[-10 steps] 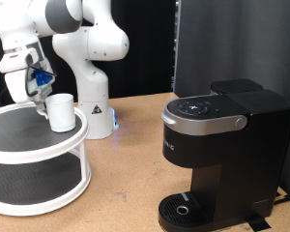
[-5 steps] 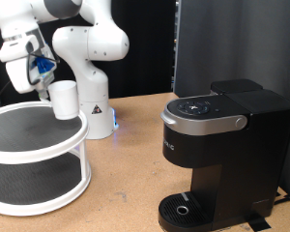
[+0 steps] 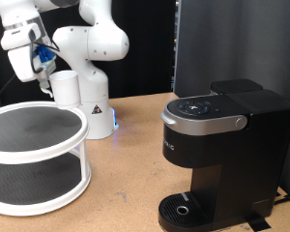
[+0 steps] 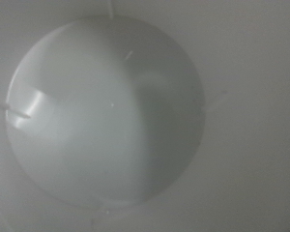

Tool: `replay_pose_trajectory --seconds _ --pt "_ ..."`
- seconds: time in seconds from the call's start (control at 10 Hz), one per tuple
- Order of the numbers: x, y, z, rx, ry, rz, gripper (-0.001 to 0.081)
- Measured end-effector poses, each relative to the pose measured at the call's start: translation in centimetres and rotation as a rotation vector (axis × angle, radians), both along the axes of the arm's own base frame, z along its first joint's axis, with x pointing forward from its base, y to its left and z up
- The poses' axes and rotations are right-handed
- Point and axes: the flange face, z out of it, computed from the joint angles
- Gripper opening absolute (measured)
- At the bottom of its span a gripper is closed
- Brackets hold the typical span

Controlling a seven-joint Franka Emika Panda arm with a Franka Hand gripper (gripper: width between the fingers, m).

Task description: Make a cup of coffee with the keurig machine

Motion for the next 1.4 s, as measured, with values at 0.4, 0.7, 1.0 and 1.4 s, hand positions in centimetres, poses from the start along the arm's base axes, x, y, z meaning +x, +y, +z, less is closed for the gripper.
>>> replay_pose_trajectory --seconds 0.4,0.7,1.0,1.4 --pt "2.3 1.4 2.3 0.044 -0.033 -0.022 0.007" --pt "5.5 3.5 3.5 0.006 -0.026 -0.05 0.007" --pt "8.8 4.7 3.6 -0.022 -0.005 -0.117 0.007" --pt "8.3 4.6 3.2 -0.007 0.012 0.002 0.007"
